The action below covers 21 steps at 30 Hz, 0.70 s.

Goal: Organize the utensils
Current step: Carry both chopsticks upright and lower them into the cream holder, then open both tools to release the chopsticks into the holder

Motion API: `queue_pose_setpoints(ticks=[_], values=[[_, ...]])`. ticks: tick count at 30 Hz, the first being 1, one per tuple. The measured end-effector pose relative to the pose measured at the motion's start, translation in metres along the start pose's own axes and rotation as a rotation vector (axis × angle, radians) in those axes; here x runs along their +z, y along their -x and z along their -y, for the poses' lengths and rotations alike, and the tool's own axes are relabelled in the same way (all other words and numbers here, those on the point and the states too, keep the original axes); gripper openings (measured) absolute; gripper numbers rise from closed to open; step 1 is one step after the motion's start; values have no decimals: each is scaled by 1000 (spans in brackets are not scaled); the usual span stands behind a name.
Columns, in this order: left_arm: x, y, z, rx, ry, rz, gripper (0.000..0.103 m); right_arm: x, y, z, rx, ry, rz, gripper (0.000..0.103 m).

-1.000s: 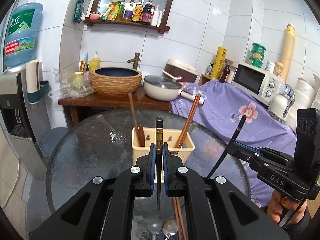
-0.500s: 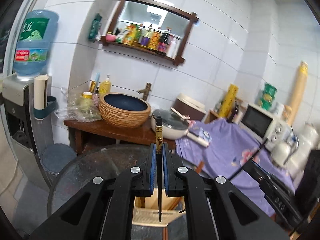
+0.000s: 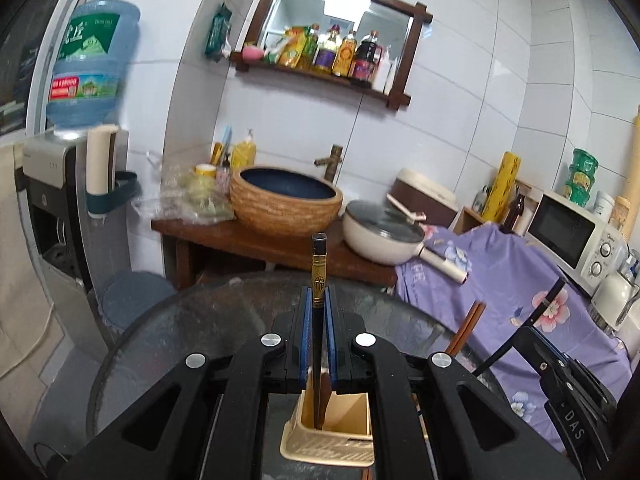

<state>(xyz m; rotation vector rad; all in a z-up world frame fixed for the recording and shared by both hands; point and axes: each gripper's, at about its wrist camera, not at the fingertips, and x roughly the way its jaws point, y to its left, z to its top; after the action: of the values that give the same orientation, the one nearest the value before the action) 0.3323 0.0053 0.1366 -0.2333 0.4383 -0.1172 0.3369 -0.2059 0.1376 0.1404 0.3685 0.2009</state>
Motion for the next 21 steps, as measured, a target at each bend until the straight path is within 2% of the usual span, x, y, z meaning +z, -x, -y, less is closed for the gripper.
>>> queue_pose_setpoints(ticks=[10,14,18,19,20,21], values=[[-41,-25,-9,-18,-7,-108,6,-35,-23,8,19,-23,-95,8],[-50,-31,-11,-19,-14,-128,6,-39,-25,8,13,-13,-97,8],[-52,-30,-9,-23,-21,-117,7,-40,-25,5,25,5,-103,8],[-53,-31,-10,-29,-19,-121,11,-41,-25,5,27,6,-108,9],[-54,-31,-9,-35,-16,-126,16,-42,-24,5,27,4,-104,15],[-54,-30,-9,-38,-15,-125,34,-43,-21,5,23,4,-93,32]])
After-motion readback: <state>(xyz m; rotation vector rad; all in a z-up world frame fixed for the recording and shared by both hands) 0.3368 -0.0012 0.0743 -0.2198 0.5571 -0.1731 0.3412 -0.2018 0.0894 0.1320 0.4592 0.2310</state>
